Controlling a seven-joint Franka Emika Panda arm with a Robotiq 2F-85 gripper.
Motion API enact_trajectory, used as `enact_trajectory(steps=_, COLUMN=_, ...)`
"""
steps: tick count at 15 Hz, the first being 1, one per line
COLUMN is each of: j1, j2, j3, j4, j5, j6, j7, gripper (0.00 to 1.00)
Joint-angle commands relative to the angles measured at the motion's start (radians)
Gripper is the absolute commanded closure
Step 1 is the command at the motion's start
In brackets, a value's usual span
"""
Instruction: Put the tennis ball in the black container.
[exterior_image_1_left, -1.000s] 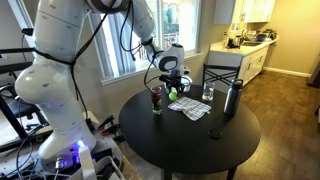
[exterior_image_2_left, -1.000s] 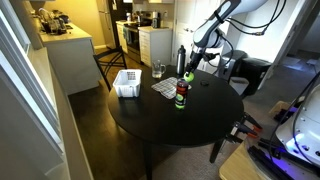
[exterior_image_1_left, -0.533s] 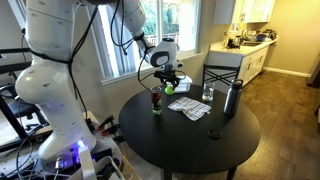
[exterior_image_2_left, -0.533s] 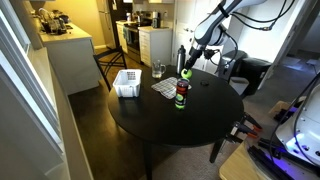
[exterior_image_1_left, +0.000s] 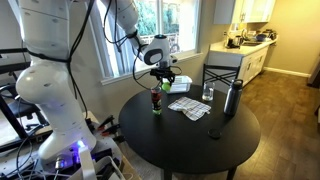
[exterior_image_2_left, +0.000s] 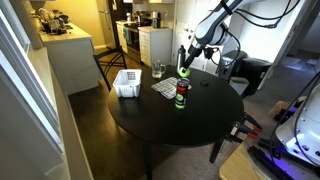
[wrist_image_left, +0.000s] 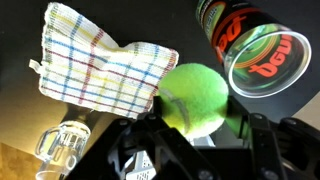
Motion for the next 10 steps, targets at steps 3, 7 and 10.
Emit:
enact_trajectory(steps=3, j1=0.015, j2=-0.082, j3=0.053, j4=-0.088, j5=0.076, j6=0.070, j7=-0.114, gripper=0.62)
enact_trajectory(steps=7, j1=-0.027, j2=-0.113, j3=0.137, j4=-0.136, j5=0.091, j6=0.078, j7=-0.153, gripper=0.62)
enact_trajectory(steps=10, j1=-0.066, j2=-0.195, j3=0.213, j4=-0.224, j5=0.171, j6=0.080, j7=-0.211, gripper=0.62)
